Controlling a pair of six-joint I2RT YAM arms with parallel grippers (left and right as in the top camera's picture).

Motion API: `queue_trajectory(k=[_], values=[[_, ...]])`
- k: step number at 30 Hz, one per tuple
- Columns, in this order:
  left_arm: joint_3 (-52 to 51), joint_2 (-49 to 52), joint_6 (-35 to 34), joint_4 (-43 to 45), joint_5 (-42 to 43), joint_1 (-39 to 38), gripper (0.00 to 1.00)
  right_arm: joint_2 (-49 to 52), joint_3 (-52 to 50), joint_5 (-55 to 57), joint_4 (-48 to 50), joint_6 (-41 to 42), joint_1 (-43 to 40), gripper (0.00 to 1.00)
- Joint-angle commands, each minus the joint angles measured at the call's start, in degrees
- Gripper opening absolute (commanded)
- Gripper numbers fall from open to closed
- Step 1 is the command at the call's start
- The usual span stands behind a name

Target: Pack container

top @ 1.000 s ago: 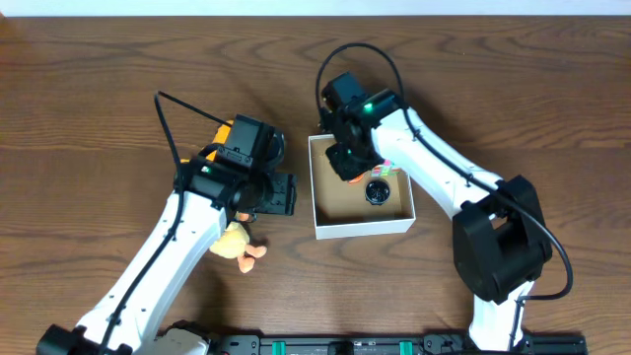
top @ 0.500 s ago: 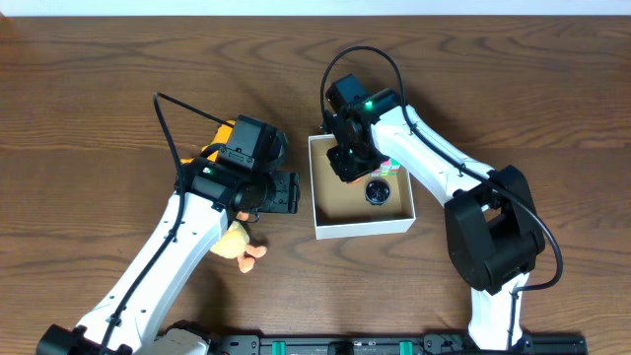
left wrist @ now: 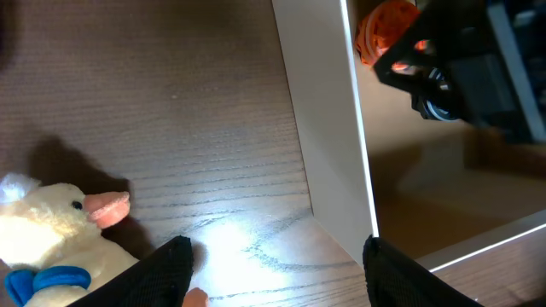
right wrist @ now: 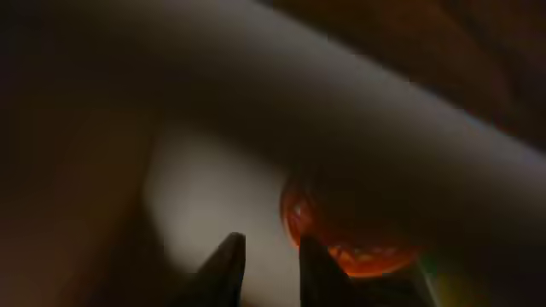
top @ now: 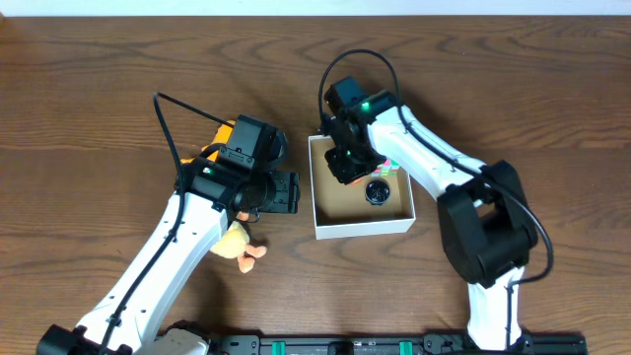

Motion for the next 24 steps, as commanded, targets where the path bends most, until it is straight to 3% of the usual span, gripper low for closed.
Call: queue_trajectory(k=[1, 8, 19, 24], values=[[1.22, -0.09, -0.33, 0.09, 0.11, -0.13, 0.66, 1.75, 0.04, 0.42, 0.04, -0.46, 0.31, 0.24], [1.22, -0.09, -0.31, 0.48, 0.11, -0.13, 0.66, 1.75, 0.04, 6.01, 0.61, -0.57, 0.13, 0.24], [1.22, -0.09, -0.28, 0.66, -0.55, -0.13, 0.66, -0.13, 0.33, 1.53, -4.59, -2.78, 0.48, 0.19], [1.22, -0.09, -0.26, 0.72, -1.05, -0.13, 0.66, -5.35, 0.33, 1.66, -8.28, -3.37, 0.24, 0.25]])
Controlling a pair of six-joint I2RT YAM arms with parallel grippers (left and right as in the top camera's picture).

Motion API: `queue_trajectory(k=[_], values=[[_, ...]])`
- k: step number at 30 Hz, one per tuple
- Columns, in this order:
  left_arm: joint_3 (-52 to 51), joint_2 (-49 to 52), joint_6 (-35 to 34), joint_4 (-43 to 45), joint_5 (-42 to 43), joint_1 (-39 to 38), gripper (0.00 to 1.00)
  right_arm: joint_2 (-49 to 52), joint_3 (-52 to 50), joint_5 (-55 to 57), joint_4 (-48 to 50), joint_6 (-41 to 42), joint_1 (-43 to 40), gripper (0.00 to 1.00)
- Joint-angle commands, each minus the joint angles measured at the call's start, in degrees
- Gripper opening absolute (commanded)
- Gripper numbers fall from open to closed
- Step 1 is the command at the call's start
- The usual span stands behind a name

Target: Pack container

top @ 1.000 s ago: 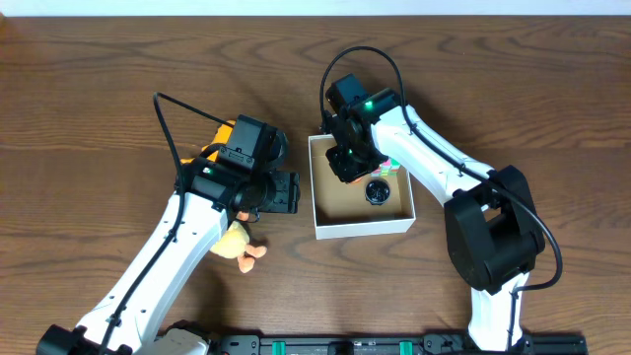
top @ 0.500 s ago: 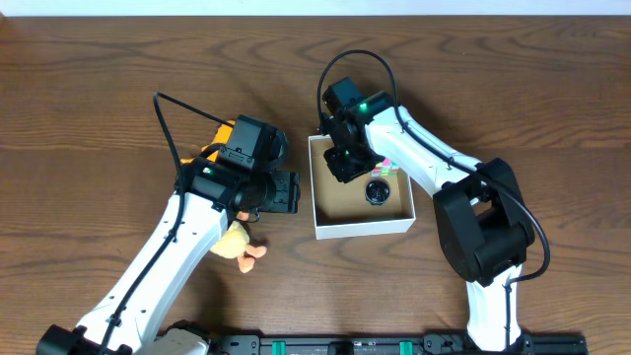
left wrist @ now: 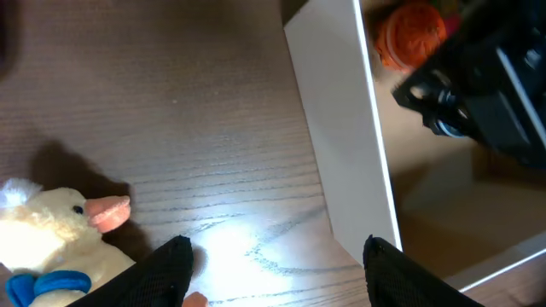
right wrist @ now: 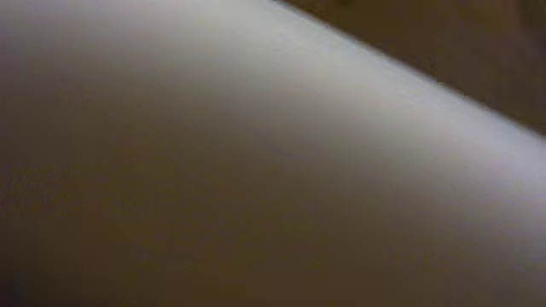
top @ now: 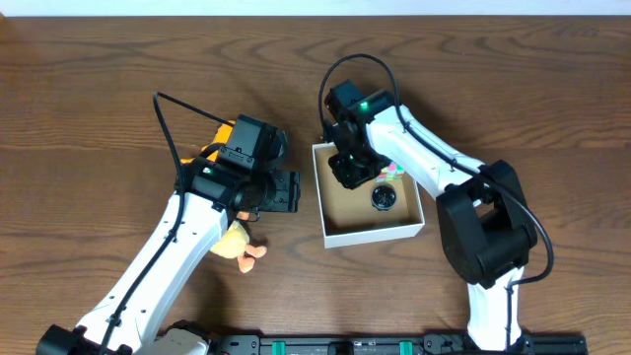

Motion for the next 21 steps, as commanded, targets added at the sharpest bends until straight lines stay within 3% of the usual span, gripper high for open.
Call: queue_trajectory(k=[1, 5, 10, 15, 21], values=[[1.22, -0.09, -0.26, 0.11, -0.96, -0.13, 0.67, -5.42, -0.28, -0.24, -2.21, -1.77, 0.11, 0.27], [1.22, -0.09, -0.26, 0.11, -1.84, -0.13, 0.67, -10.40, -0.28, -0.26, -4.90, -2.14, 0.11, 0.33], [1.22, -0.09, -0.20, 0.11, -2.89, -0.13, 0.67, -16.26, -0.31, 0.87, -8.02, 0.68, -0.20, 0.32], [1.22, -0.09, -0.20, 0.63, -2.89, -0.13, 0.67, -16.79, -1.40, 2.34, -12.24, 2.40, -0.85, 0.32], [1.22, -0.09, -0.31, 2.58, -3.30, 0.85, 0.67, -16.81, -10.08, 2.32, -9.44, 3.45, -0.92, 0.31]])
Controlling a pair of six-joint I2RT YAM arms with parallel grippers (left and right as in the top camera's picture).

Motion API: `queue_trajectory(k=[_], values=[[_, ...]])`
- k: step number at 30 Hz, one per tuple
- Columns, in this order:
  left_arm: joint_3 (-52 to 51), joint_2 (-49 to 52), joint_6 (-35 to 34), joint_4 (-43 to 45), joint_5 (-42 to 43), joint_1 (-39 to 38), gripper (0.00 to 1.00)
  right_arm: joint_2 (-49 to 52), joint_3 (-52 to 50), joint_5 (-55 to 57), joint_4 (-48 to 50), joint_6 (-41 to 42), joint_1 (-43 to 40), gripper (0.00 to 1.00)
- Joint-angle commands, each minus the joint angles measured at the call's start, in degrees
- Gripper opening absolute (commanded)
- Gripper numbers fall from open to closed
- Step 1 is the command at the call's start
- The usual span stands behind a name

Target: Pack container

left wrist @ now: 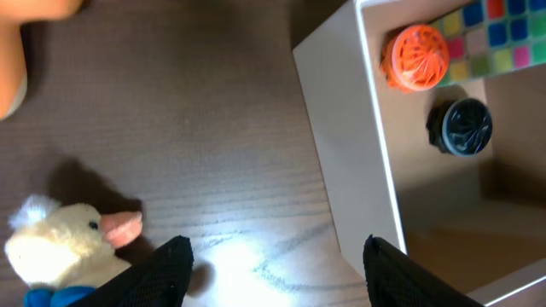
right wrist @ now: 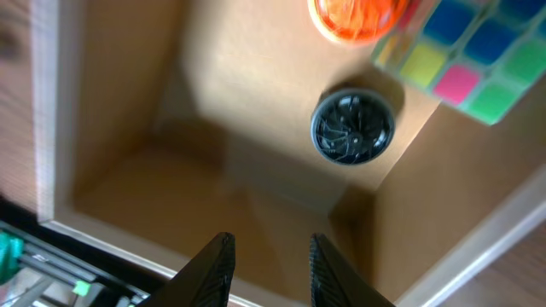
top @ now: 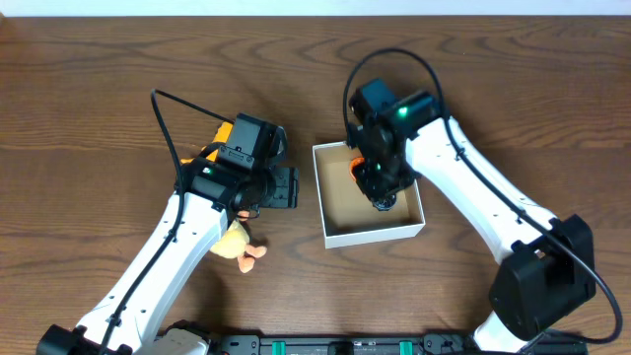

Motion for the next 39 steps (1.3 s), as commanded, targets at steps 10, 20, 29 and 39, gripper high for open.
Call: queue_trajectory(k=[10, 20, 29, 39], values=[[1.29, -0.15, -0.33, 0.81, -1.29, 10.45, 0.68, 0.22, -13.40, 0.48, 7.06, 2.27, -4.11, 0.32], [1.29, -0.15, -0.31, 0.85, -1.29, 13.22, 0.68, 0.24, -19.91, 0.55, 14.64, 2.25, -6.05, 0.32], [1.29, -0.15, -0.31, 1.03, -1.29, 13.22, 0.67, 0.24, -20.22, 3.80, 21.66, 4.00, -5.88, 0.33], [1.29, -0.15, -0.31, 1.03, -1.29, 13.22, 0.67, 0.24, -20.20, 5.40, 25.31, 4.24, -5.88, 0.37]])
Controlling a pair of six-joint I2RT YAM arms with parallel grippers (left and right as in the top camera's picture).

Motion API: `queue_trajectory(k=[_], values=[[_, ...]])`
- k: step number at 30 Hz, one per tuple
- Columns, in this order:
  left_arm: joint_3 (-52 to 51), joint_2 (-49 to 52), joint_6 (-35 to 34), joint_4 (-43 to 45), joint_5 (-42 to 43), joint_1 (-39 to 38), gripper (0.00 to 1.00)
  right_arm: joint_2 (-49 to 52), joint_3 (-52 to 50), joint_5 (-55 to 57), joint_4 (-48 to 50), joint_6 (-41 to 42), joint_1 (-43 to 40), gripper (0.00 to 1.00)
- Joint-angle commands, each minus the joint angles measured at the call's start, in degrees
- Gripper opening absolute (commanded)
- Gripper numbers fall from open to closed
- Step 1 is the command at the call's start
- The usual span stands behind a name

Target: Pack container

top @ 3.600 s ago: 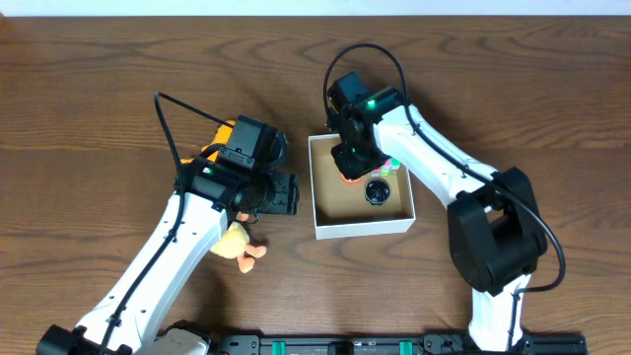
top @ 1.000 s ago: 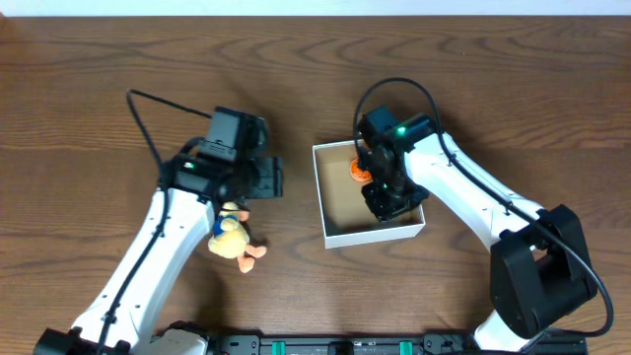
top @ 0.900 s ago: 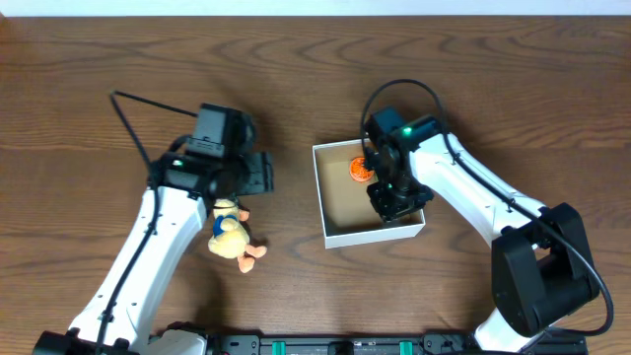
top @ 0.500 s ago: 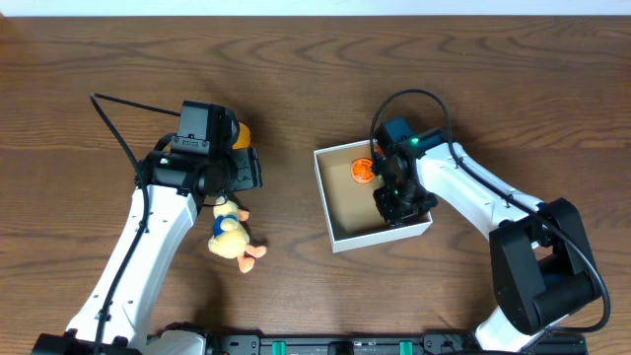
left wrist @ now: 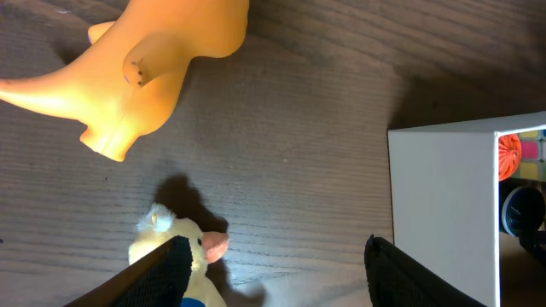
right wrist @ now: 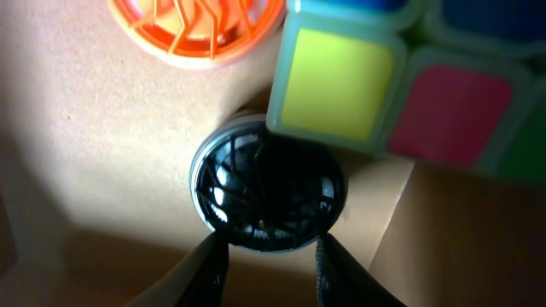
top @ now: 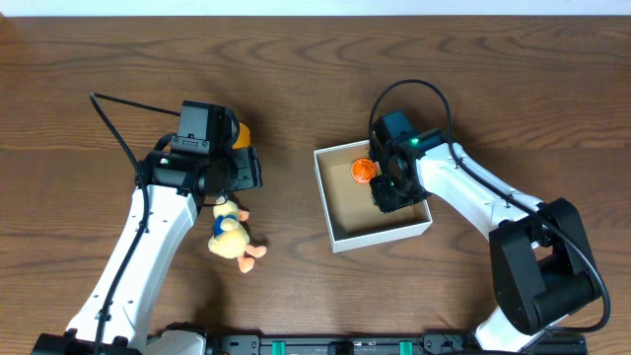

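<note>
A white cardboard box (top: 340,240) holds an orange ball (top: 362,171), a black round disc (right wrist: 267,200) and a colour cube (right wrist: 401,85). My right gripper (right wrist: 269,260) is low inside the box, open, its tips at the disc's near edge; overhead it shows as the right gripper (top: 389,194). My left gripper (top: 252,170) hangs open and empty left of the box. A plush duck (left wrist: 175,254) lies by its left finger (left wrist: 166,273). An orange toy animal (left wrist: 145,51) lies beyond it.
The wooden table (top: 89,89) stretches round the box. The duck (top: 229,237) and the orange toy (top: 240,131) lie on it left of the box. The box's white outer wall (left wrist: 439,205) faces the left gripper.
My left gripper has moved left, away from the box wall, and now sits by the orange toy and the duck. My right gripper has dropped from above the box to close on the black disc.
First my right gripper was deep in the box's far left corner by the orange ball. Then the box stood turned and shifted a little to the right. Then the gripper was up over the box. Now it is down at the disc, and the left gripper has drawn back.
</note>
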Motion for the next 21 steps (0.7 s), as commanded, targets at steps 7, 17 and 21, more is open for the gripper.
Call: queue_trajectory(k=[7, 17, 21], values=[[1.27, -0.15, -0.31, -0.09, -0.44, 0.20, 0.67, 0.20, -0.22, 2.69, 2.73, 0.92, -0.48, 0.38], [1.27, -0.15, -0.31, -0.09, -0.44, 0.20, 0.67, -0.11, 0.07, -0.39, 1.01, -1.07, 1.40, 0.37], [1.27, -0.15, -0.28, -0.09, -0.44, 0.20, 0.67, -2.08, 1.88, -1.27, -0.79, -3.02, 3.76, 0.37]])
